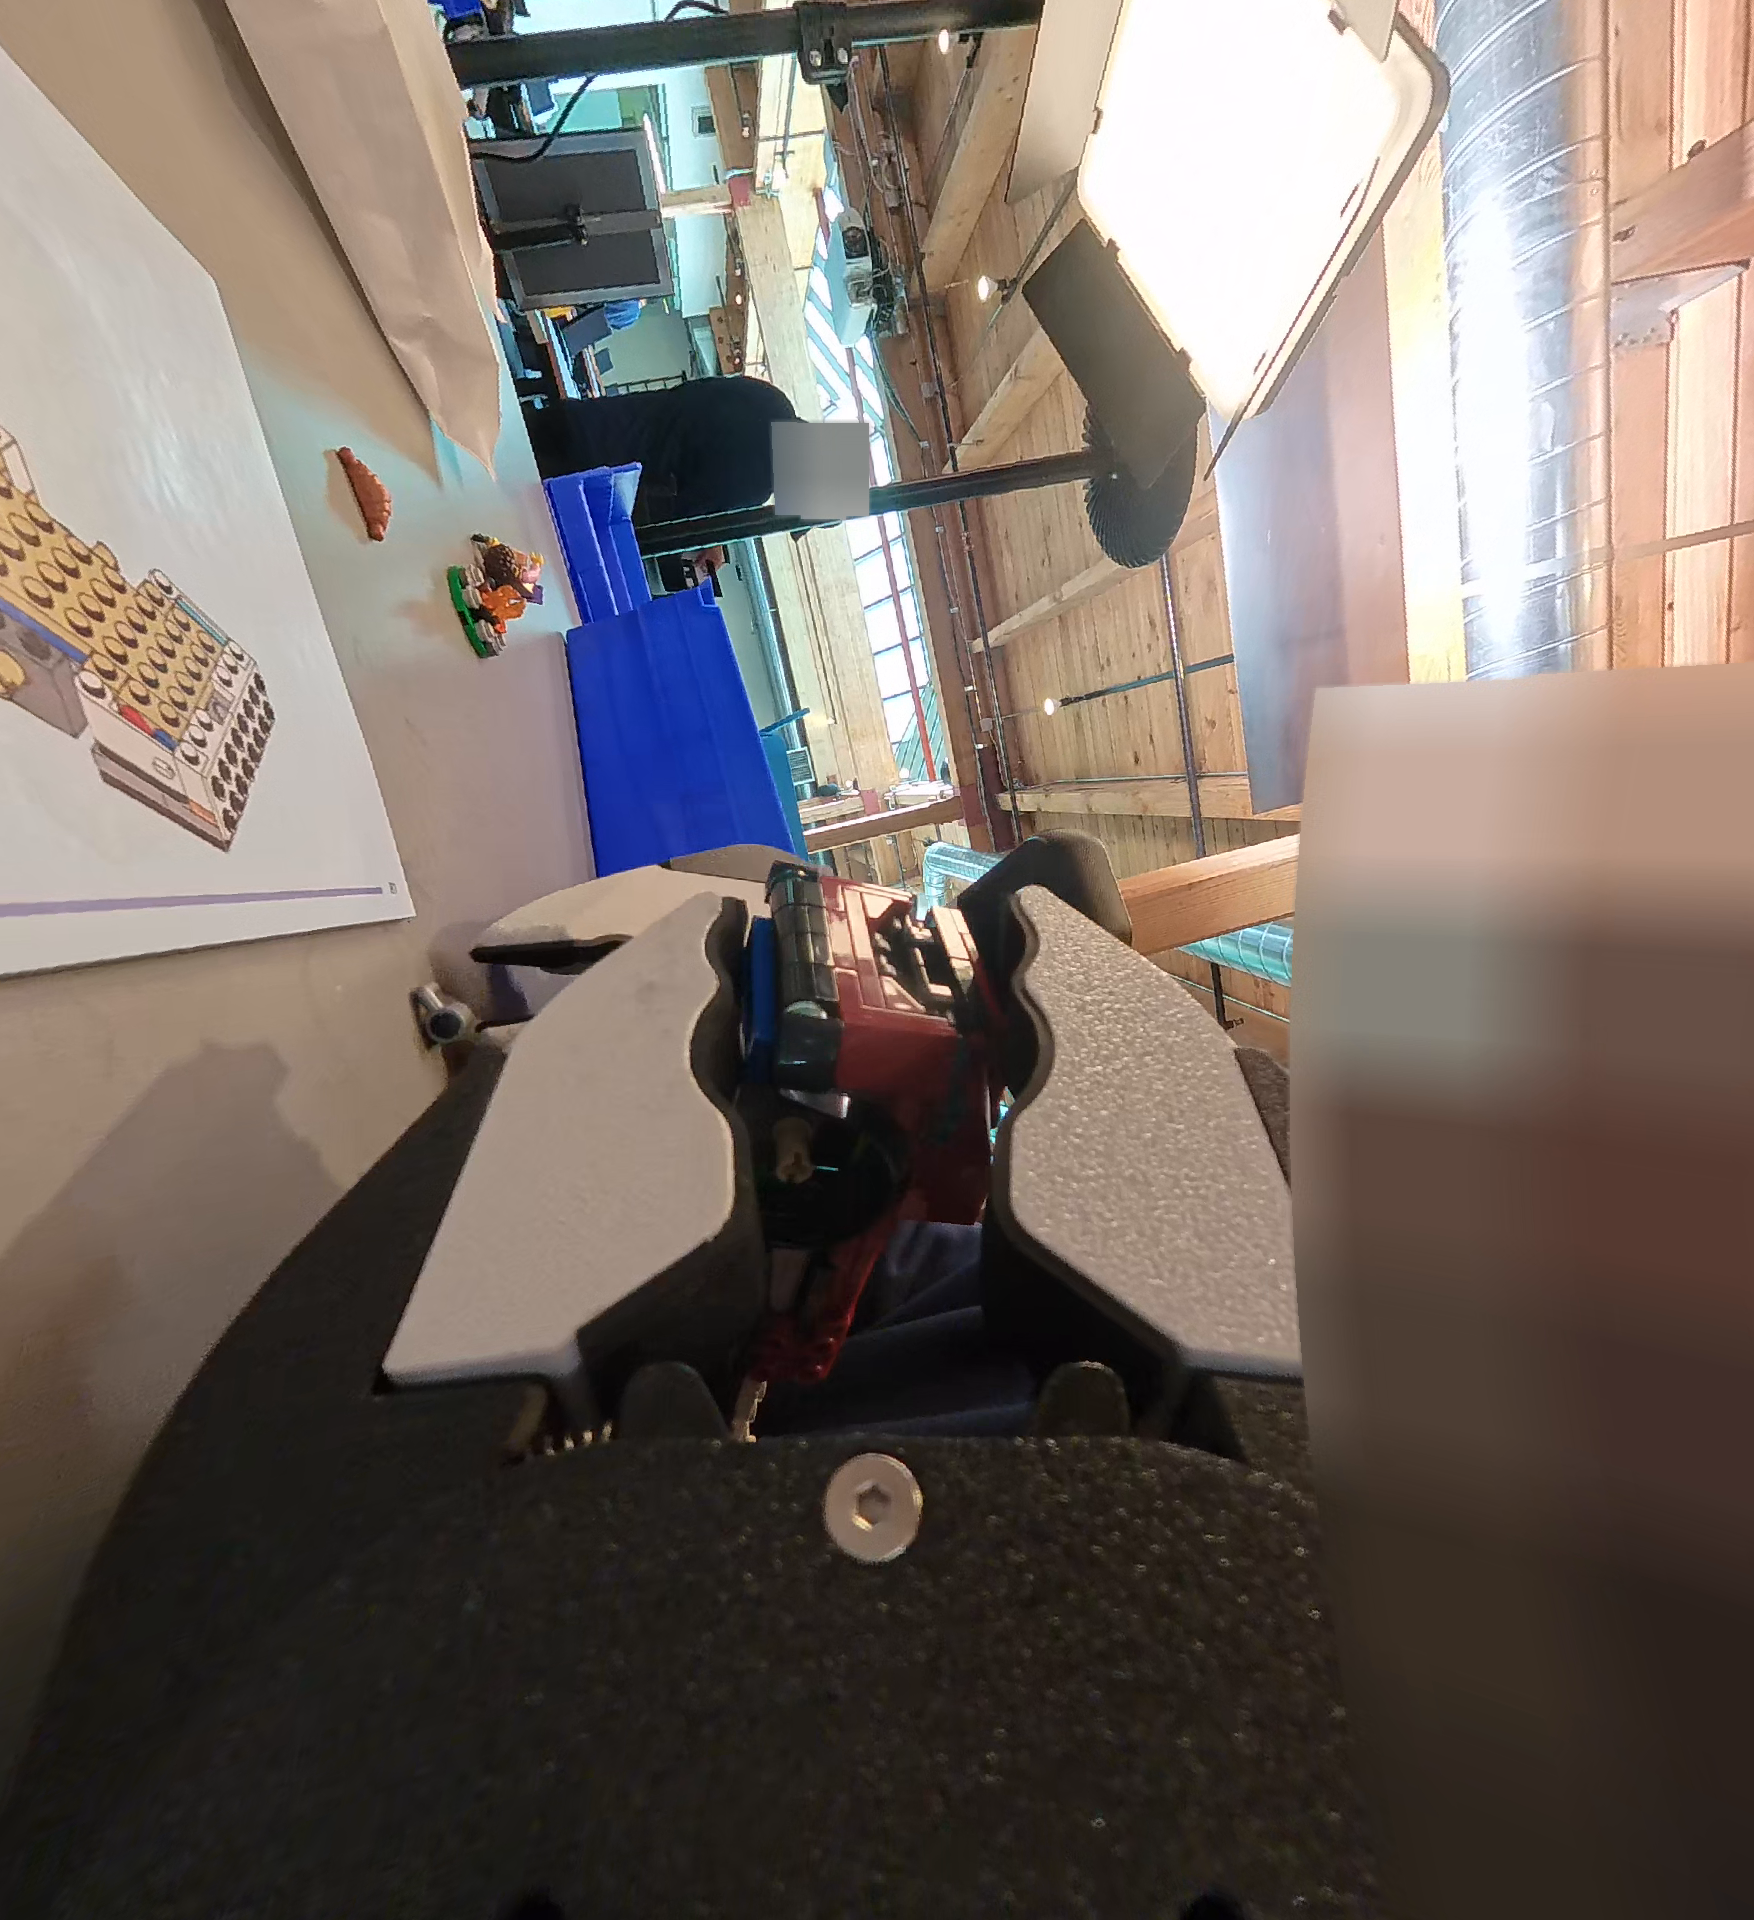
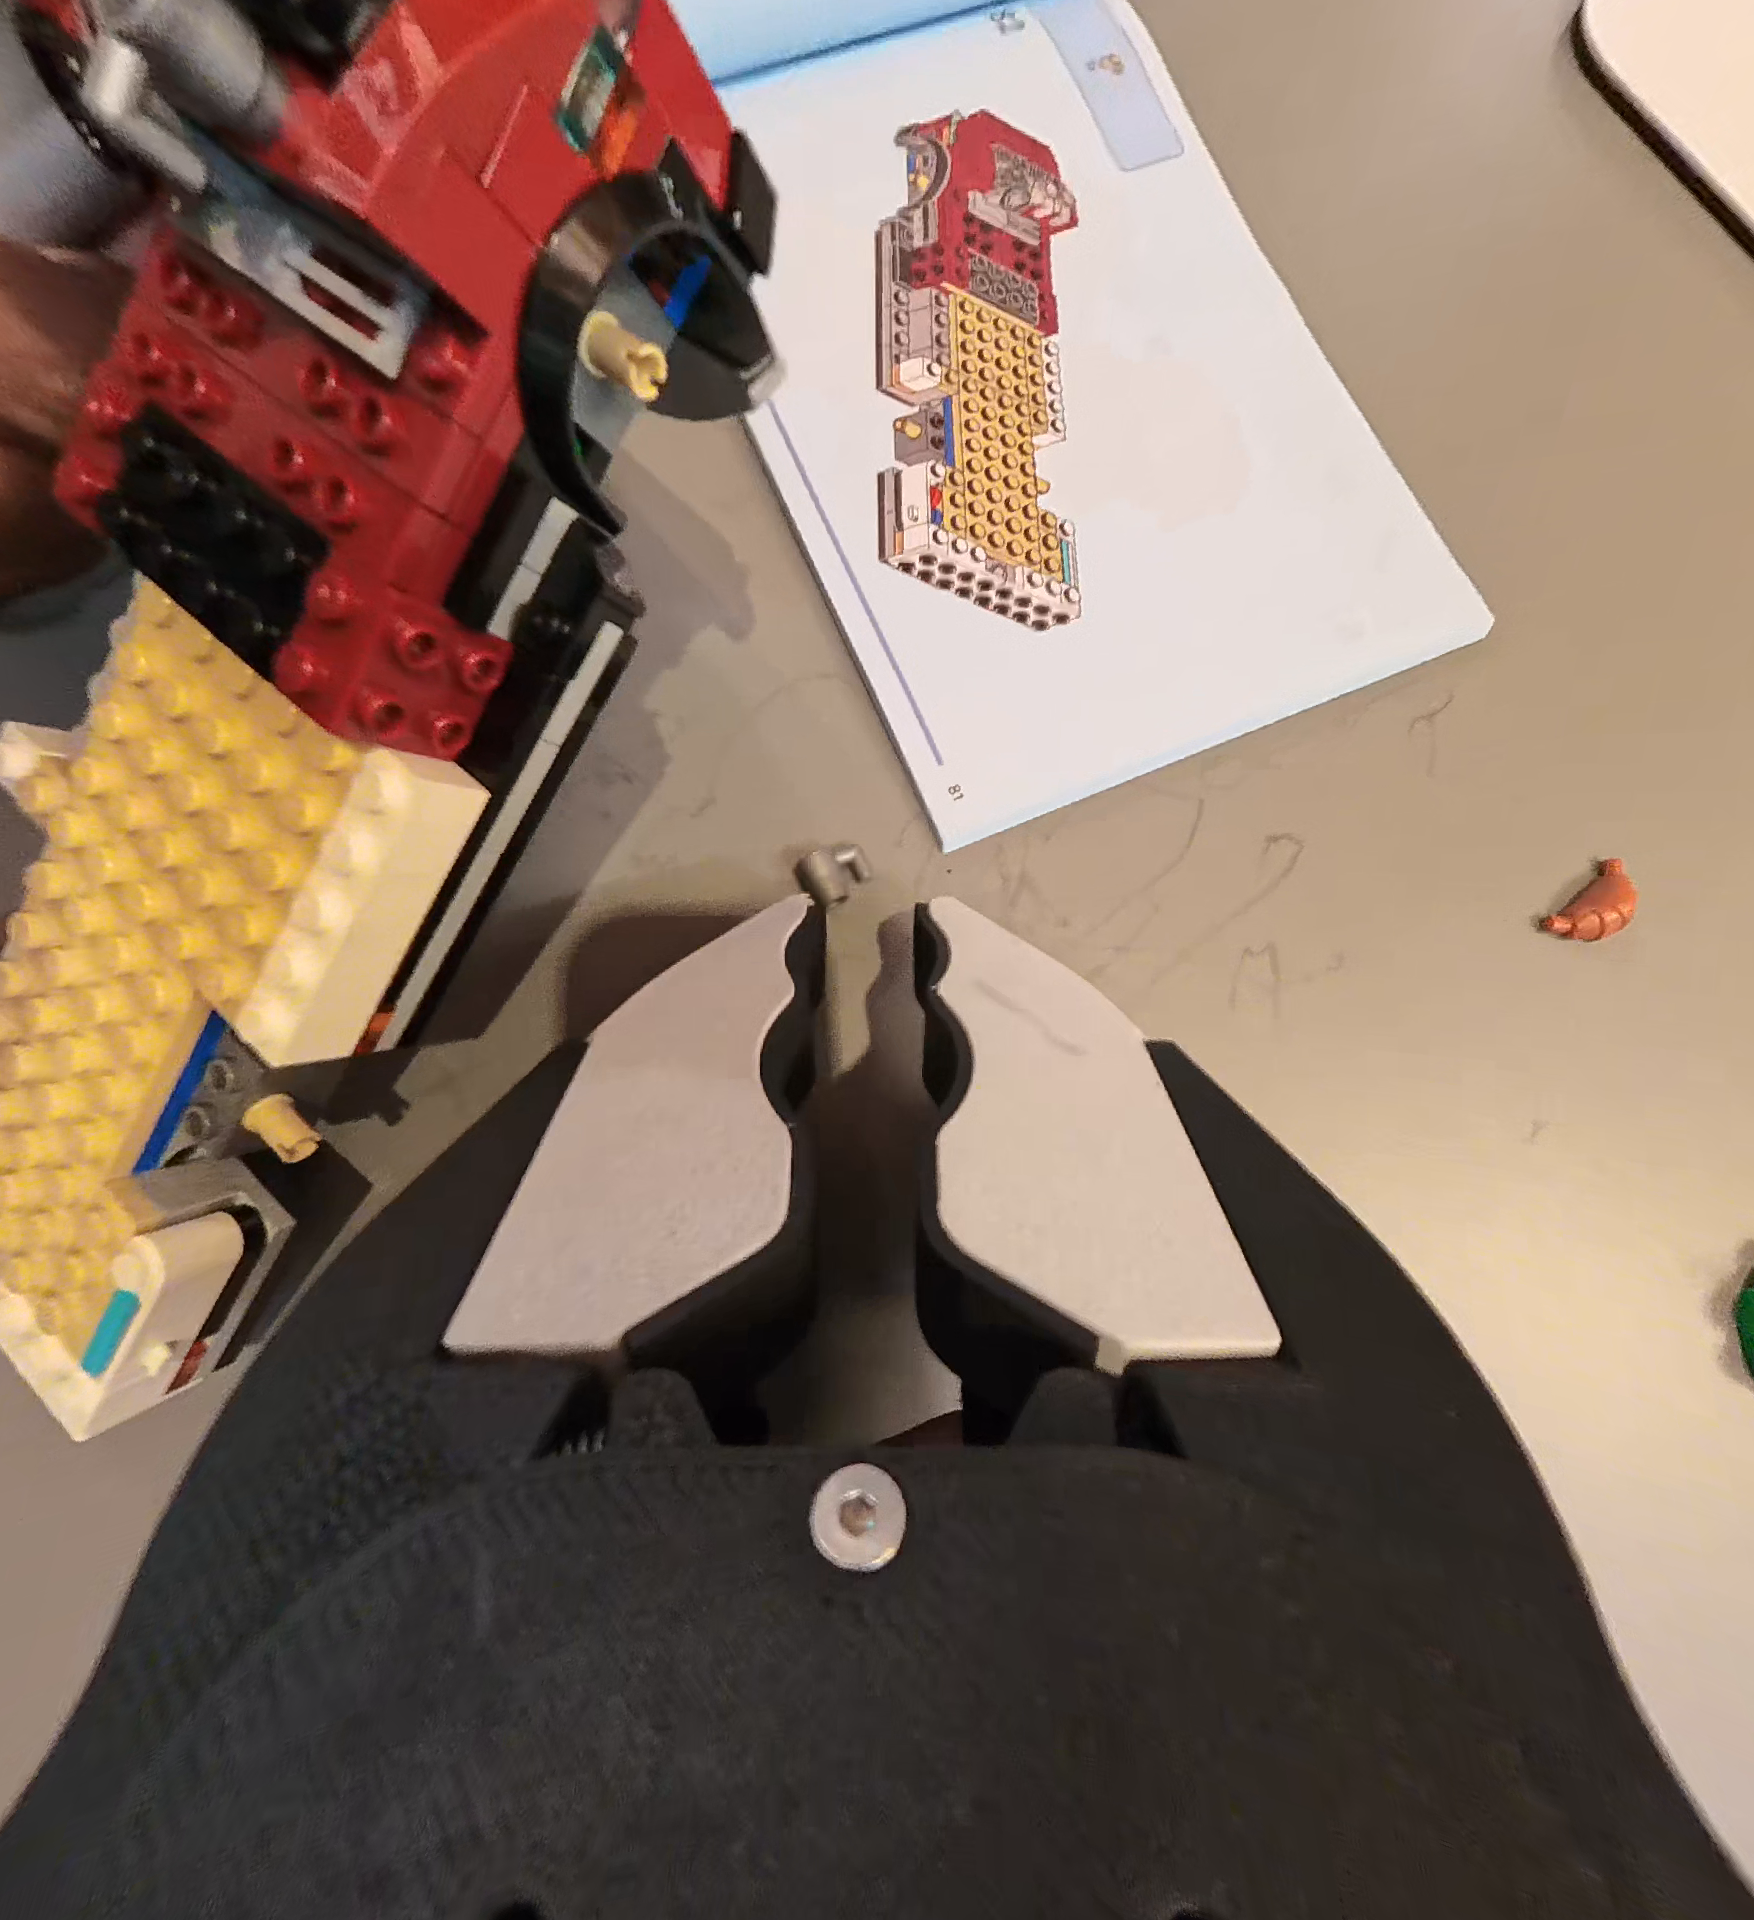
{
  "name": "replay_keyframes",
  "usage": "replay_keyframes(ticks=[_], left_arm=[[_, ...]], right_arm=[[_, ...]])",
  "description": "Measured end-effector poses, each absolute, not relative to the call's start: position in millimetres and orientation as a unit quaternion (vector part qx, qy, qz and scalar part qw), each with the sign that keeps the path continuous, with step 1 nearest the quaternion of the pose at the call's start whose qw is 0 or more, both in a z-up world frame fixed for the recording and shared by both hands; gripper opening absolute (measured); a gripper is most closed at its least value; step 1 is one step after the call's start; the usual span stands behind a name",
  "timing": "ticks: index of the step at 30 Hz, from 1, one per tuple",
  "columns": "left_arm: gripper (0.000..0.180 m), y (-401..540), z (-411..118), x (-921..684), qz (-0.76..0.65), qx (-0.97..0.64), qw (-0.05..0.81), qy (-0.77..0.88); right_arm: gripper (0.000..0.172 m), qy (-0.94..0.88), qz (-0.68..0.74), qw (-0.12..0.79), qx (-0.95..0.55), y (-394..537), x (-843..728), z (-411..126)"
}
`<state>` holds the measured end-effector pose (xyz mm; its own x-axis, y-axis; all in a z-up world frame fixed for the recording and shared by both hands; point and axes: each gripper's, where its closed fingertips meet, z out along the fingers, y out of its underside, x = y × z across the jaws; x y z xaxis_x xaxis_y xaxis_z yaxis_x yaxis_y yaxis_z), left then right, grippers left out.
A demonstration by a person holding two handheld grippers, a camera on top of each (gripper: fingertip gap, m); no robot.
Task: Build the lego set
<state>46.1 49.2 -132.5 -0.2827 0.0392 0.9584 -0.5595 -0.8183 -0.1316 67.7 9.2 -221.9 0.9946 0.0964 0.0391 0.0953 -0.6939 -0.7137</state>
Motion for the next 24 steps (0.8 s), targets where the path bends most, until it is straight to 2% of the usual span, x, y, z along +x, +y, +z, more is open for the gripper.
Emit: replay_keyframes(ticks=[5,15,24], left_arm=[[0.048,50,-132,46,0.768,0.566,0.193,-0.23],[0.048,50,-131,45,0.768,0.565,0.191,-0.232],[0.048,52,-130,45,0.768,0.567,0.188,-0.232]], right_arm=[[0.012,-0.095,-0.004,0.411,-0.907,13,55,-214],[0.013,-0.107,0.002,0.375,-0.921,8,51,-229],[0.015,-0.107,0.002,0.384,-0.917,8,55,-227]])
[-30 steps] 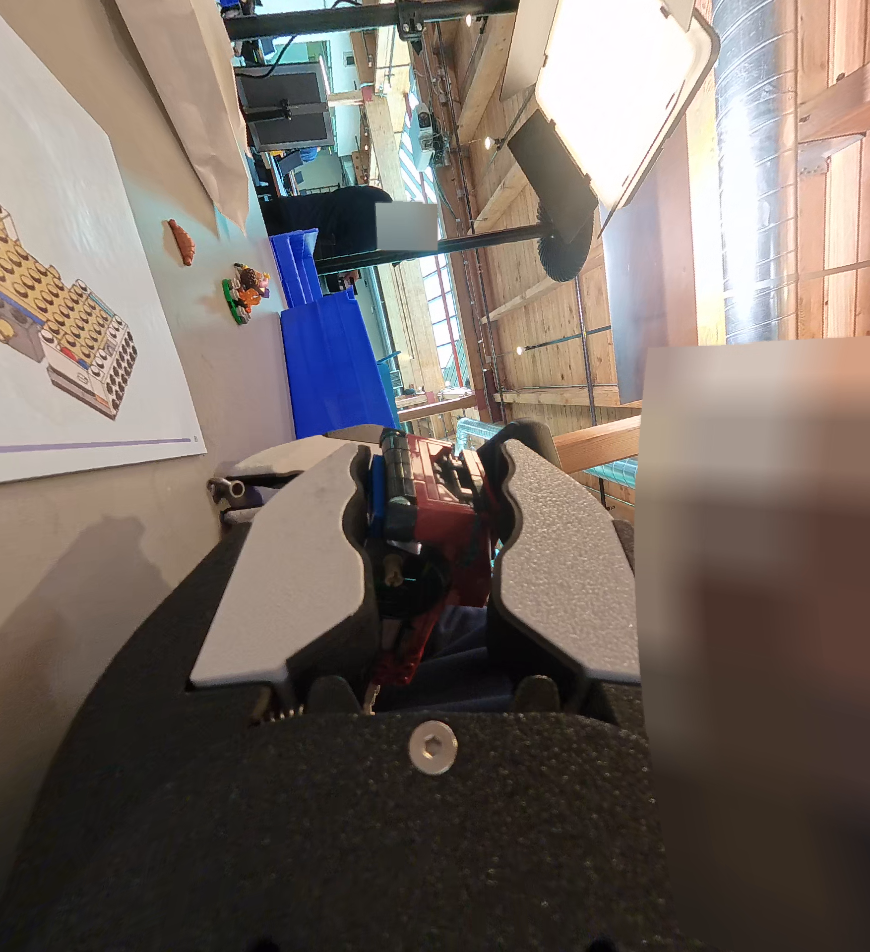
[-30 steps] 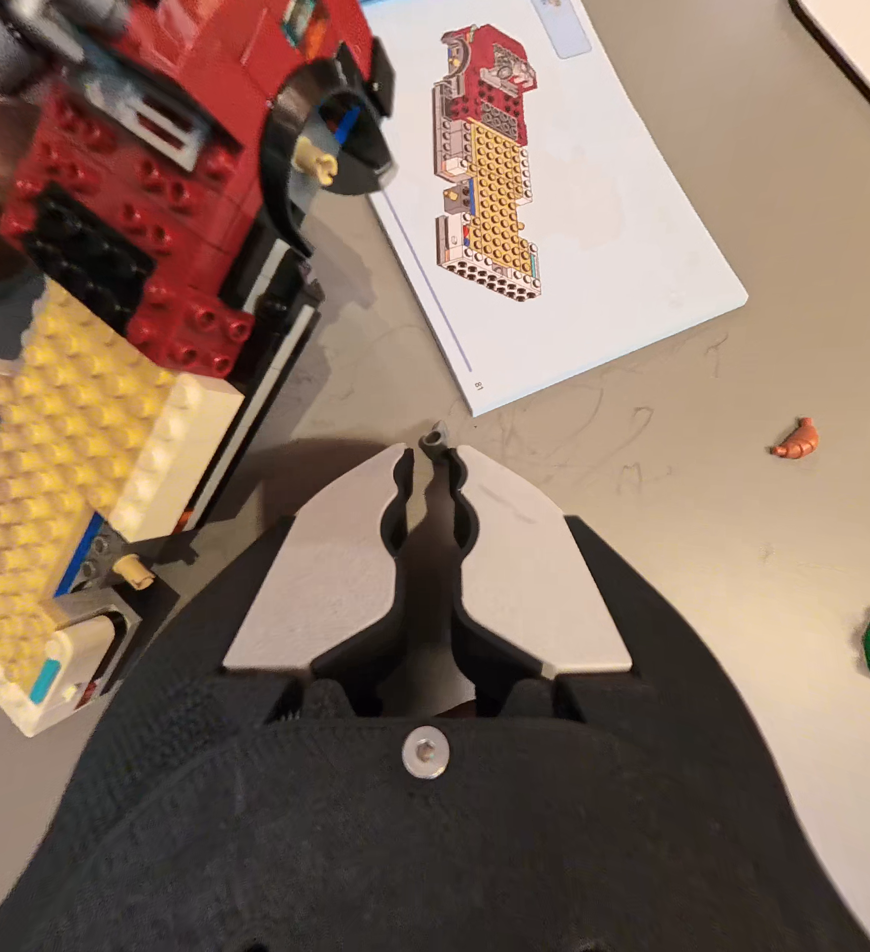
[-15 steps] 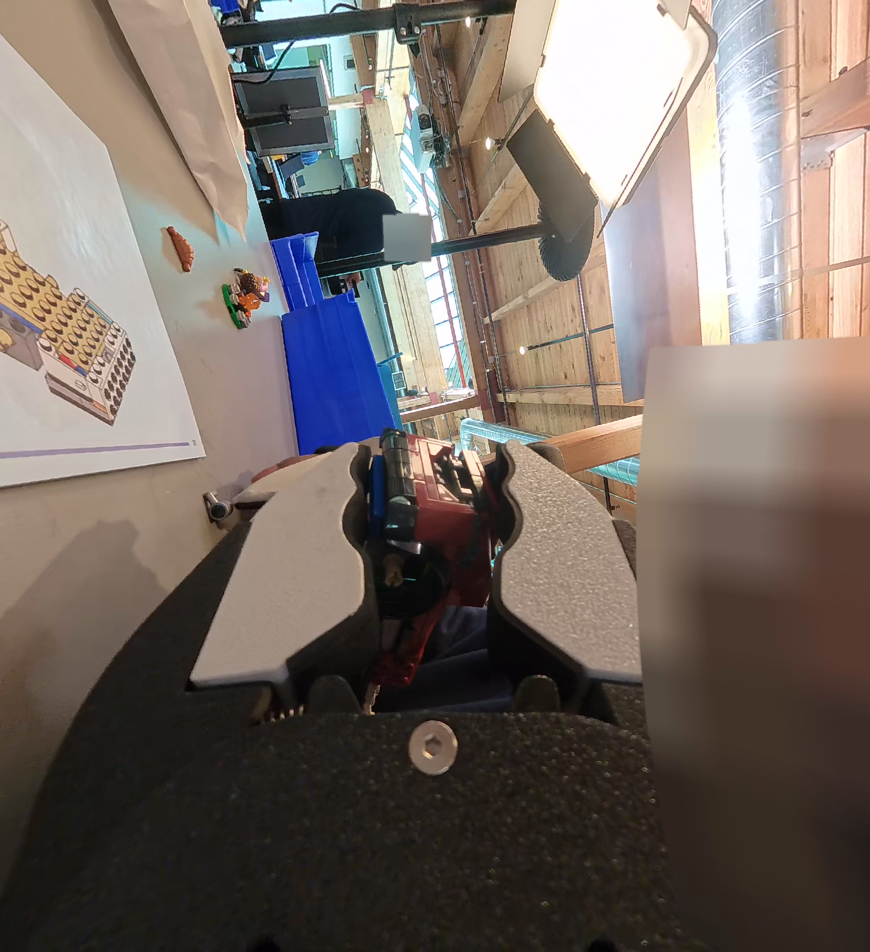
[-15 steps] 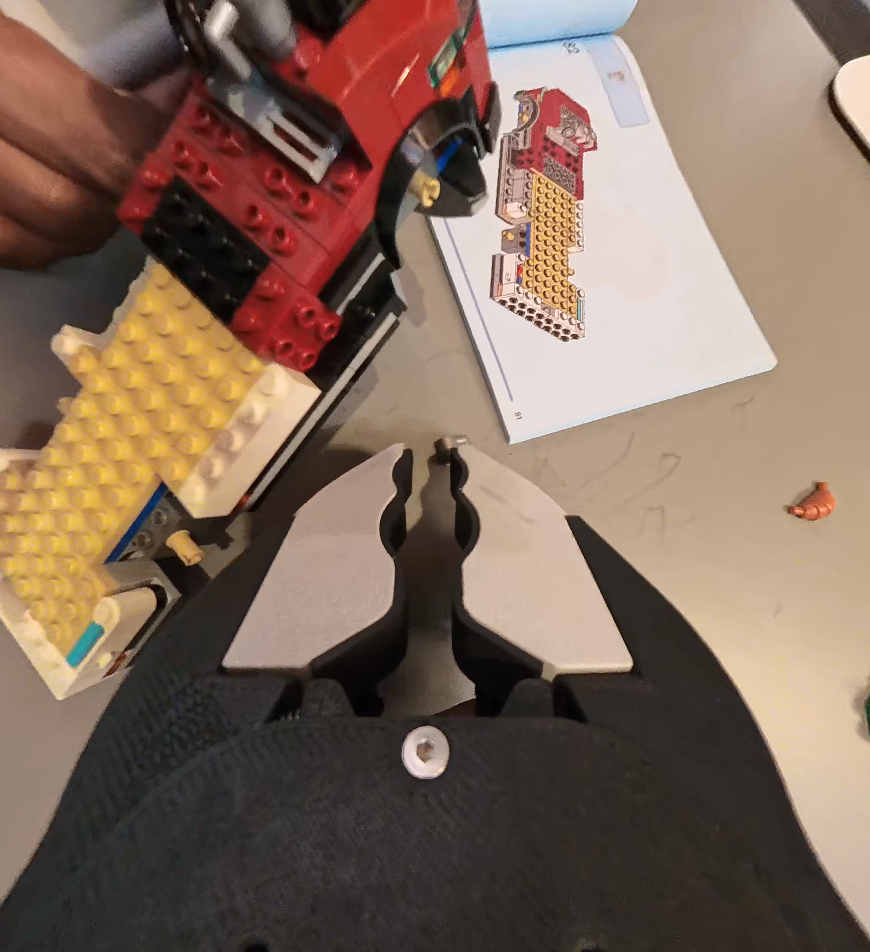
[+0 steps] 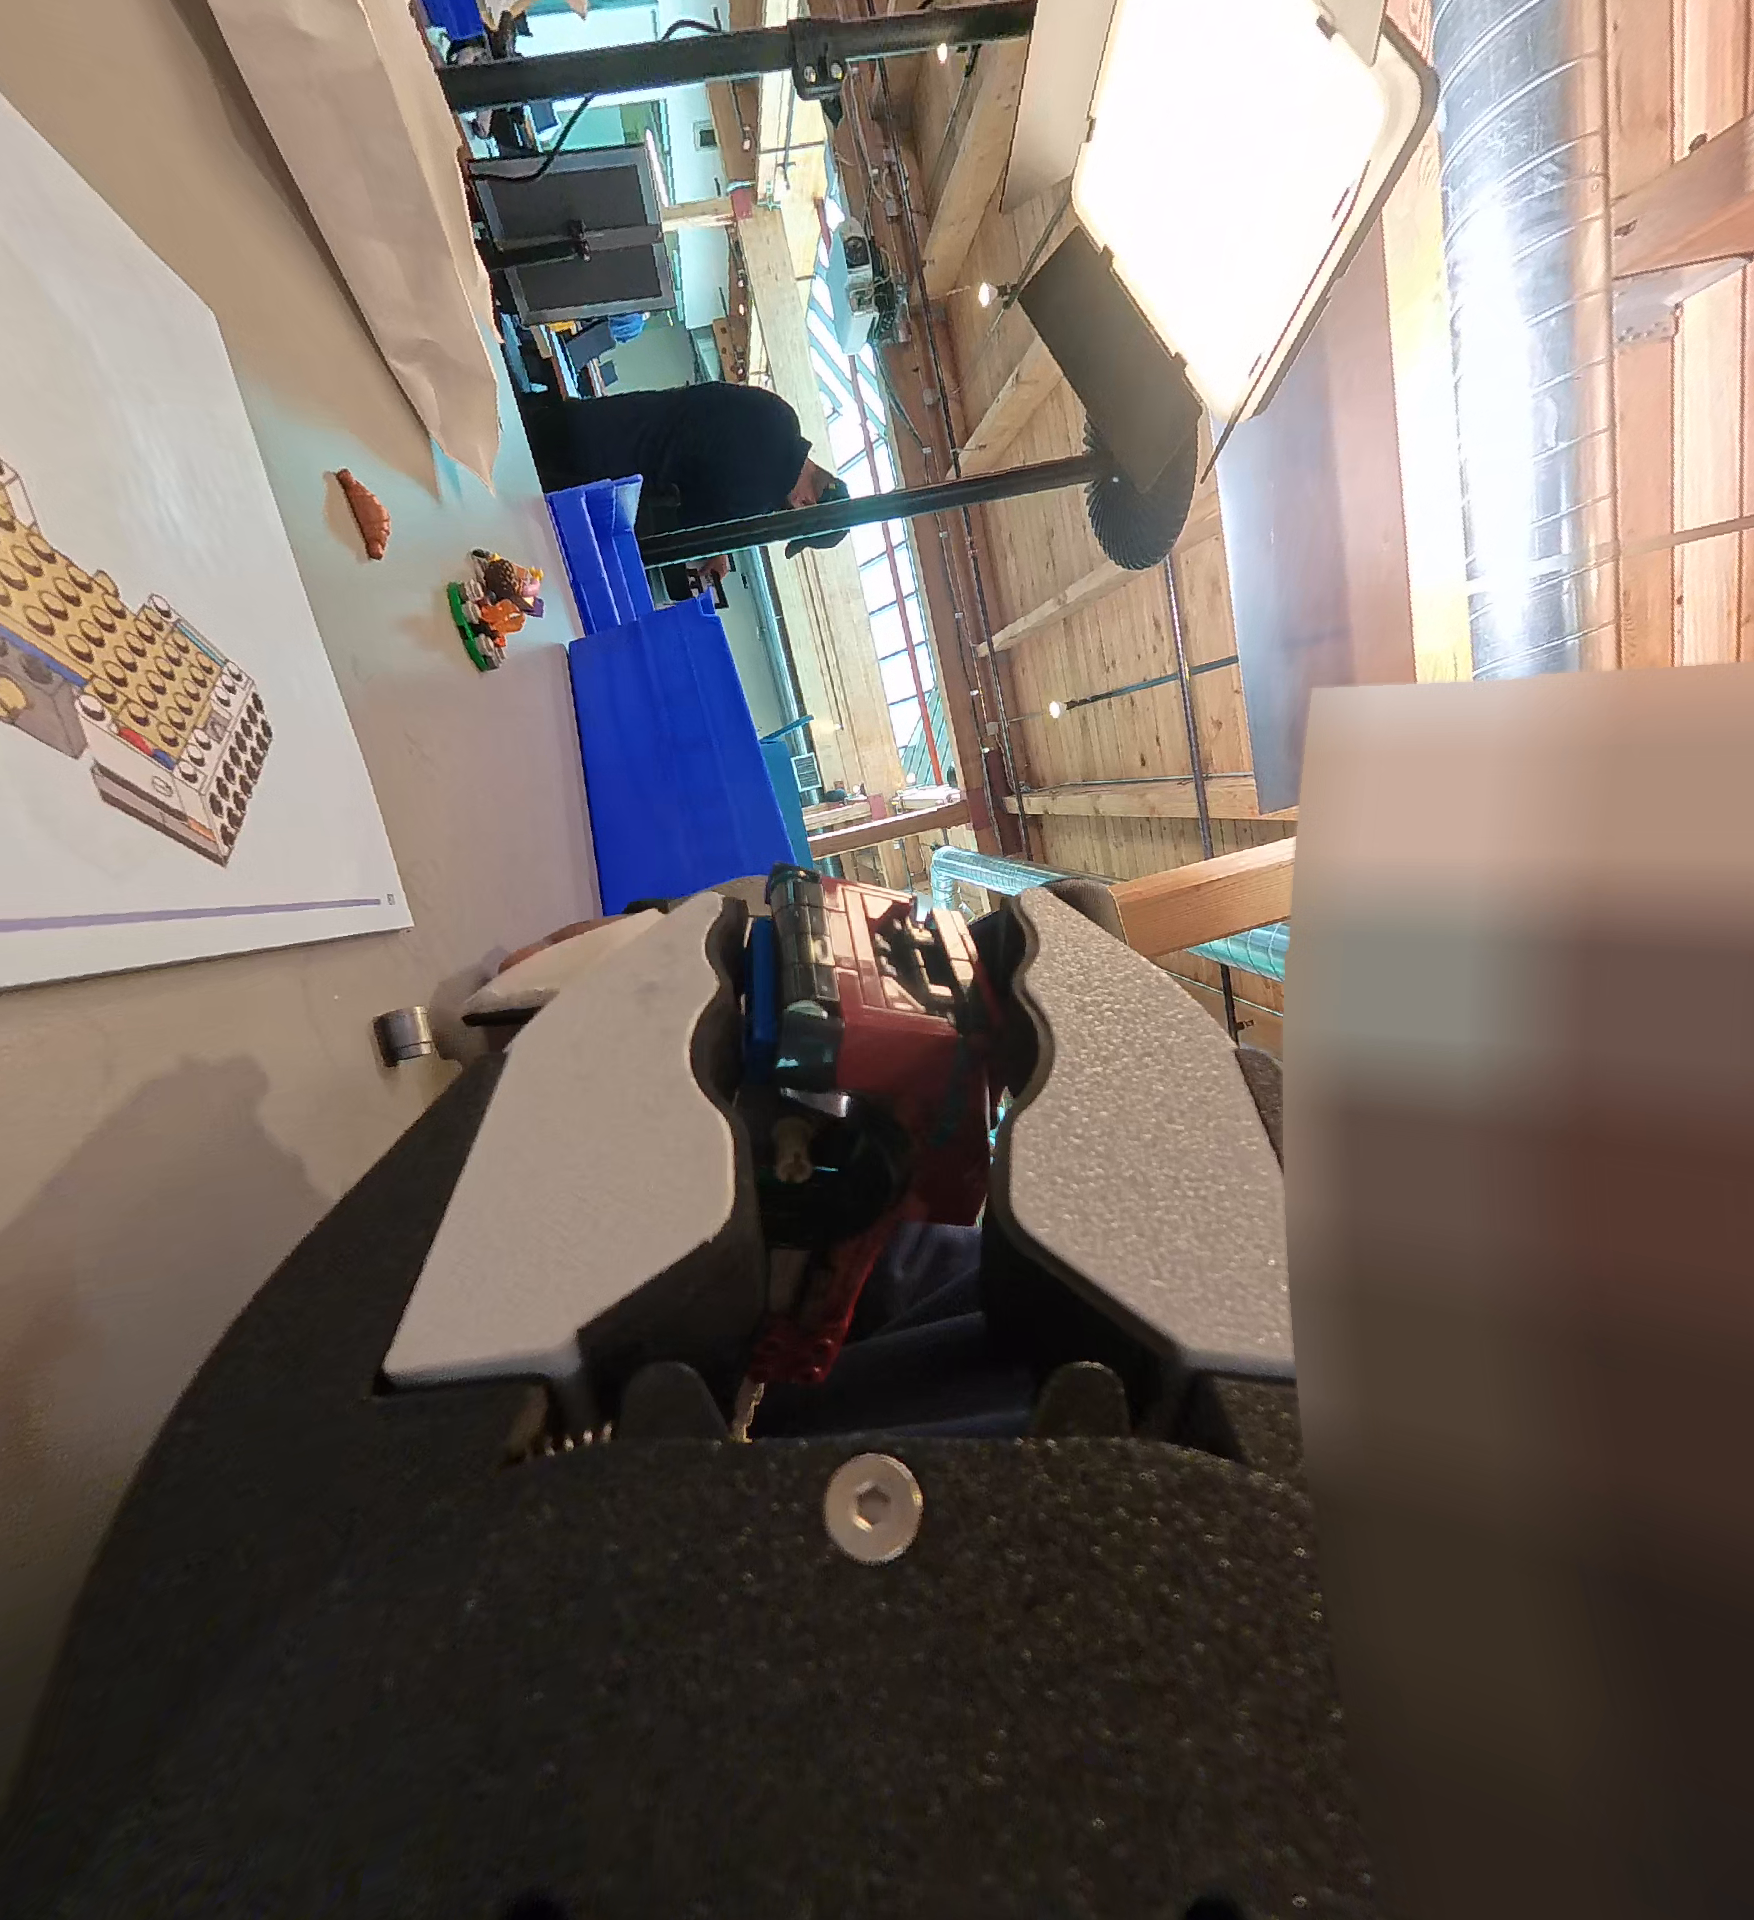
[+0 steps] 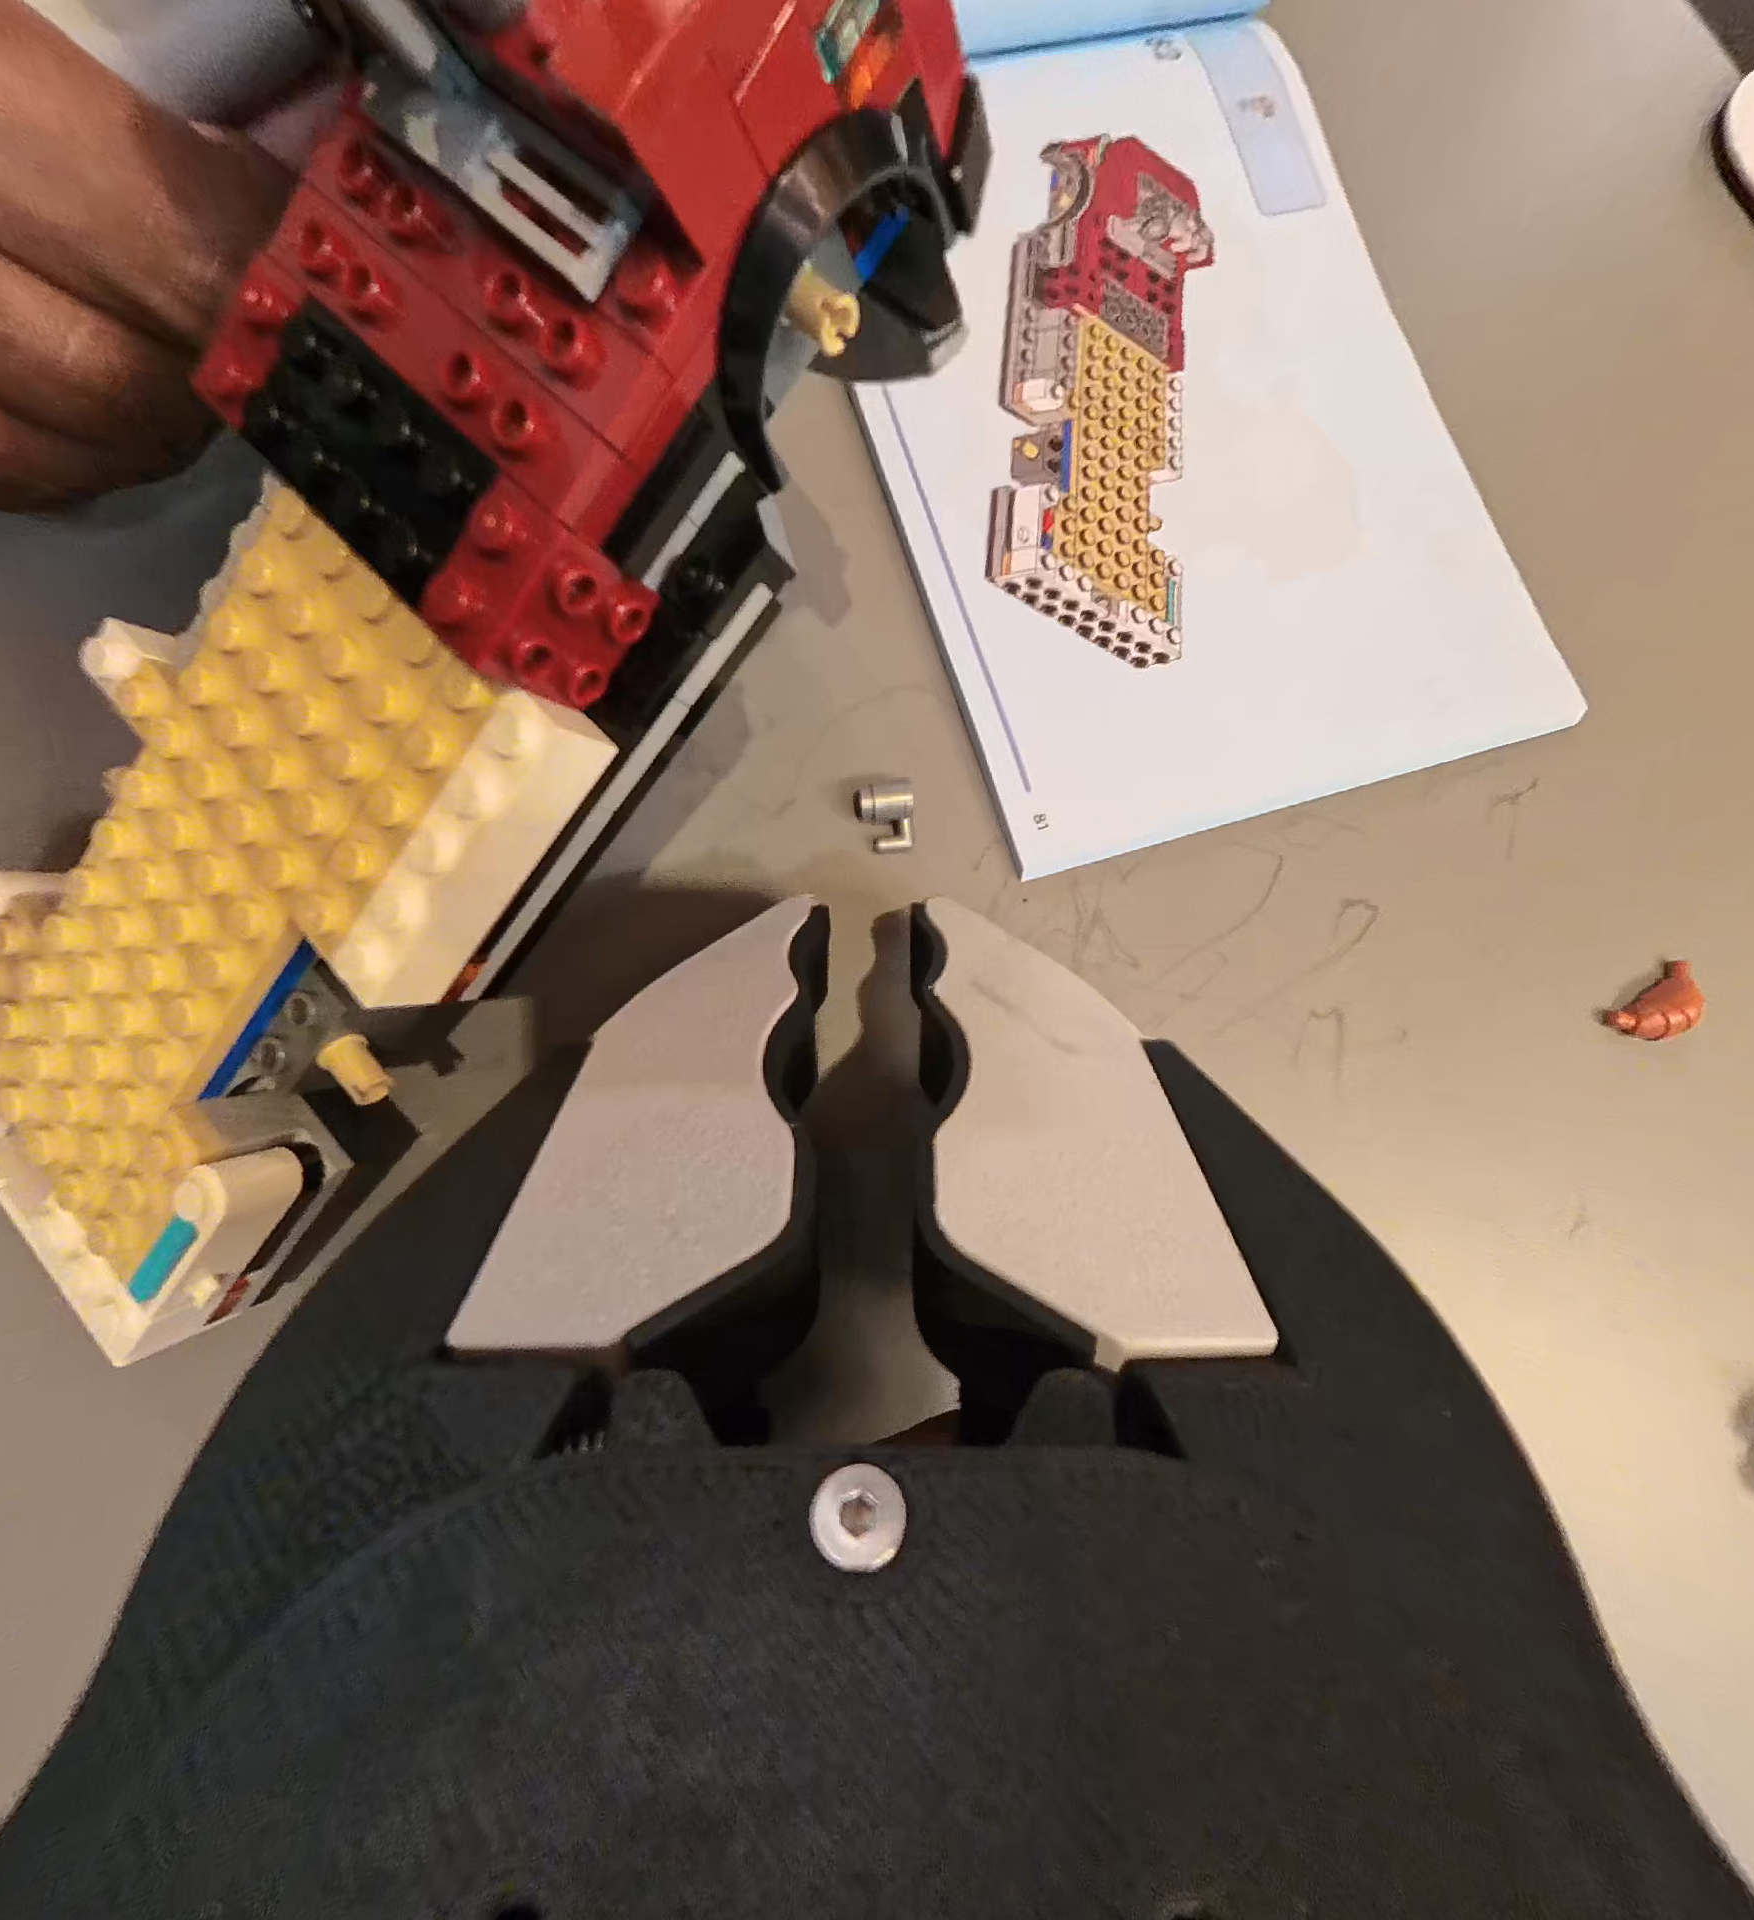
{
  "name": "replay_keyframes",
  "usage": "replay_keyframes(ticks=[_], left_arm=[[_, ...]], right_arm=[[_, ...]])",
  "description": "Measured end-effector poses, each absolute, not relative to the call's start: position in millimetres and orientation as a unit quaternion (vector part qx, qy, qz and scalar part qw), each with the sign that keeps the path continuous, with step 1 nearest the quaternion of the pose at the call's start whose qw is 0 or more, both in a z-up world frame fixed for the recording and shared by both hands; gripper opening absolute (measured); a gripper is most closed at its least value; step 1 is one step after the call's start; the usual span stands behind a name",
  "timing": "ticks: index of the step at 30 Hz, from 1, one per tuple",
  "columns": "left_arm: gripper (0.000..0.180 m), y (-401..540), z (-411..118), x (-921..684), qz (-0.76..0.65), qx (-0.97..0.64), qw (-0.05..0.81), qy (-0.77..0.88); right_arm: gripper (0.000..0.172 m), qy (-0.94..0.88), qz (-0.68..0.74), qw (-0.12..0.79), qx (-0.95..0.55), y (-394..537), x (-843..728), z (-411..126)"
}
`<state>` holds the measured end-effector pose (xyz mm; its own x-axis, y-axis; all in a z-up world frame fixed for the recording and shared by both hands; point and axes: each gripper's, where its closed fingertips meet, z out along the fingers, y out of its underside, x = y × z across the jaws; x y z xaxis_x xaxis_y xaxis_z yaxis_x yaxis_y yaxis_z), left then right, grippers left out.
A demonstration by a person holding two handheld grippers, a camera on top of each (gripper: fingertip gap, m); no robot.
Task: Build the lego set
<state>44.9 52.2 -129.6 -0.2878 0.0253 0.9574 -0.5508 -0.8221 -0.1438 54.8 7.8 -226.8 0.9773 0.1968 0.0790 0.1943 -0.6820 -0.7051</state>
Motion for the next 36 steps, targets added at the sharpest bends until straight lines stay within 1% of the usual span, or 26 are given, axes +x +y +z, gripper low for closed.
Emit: replay_keyframes(ticks=[6,10,15,17,19,21,27,30,36], left_arm=[[0.048,55,-129,44,0.767,0.57,0.183,-0.233],[0.047,57,-129,44,0.765,0.573,0.181,-0.231],[0.047,60,-128,43,0.766,0.573,0.177,-0.231],[0.048,60,-128,43,0.767,0.573,0.176,-0.231],[0.047,61,-128,43,0.767,0.573,0.175,-0.231],[0.048,61,-127,43,0.767,0.572,0.173,-0.232],[0.048,61,-127,43,0.767,0.573,0.172,-0.232],[0.048,62,-127,42,0.768,0.572,0.171,-0.232],[0.047,63,-126,41,0.768,0.572,0.167,-0.234]], right_arm=[[0.014,-0.085,0.021,0.412,-0.907,22,64,-219],[0.011,-0.083,0.036,0.405,-0.91,29,63,-221],[0.01,-0.113,0.019,0.383,-0.917,27,58,-229],[0.007,-0.123,0.01,0.385,-0.915,26,56,-229],[0.009,-0.122,0.008,0.386,-0.914,26,57,-229],[0.015,-0.114,0.014,0.386,-0.915,26,58,-229],[0.014,-0.101,0.034,0.397,-0.912,29,53,-225],[0.01,-0.108,0.011,0.378,-0.919,28,54,-232],[0.01,-0.144,0.001,0.399,-0.906,22,48,-226]])
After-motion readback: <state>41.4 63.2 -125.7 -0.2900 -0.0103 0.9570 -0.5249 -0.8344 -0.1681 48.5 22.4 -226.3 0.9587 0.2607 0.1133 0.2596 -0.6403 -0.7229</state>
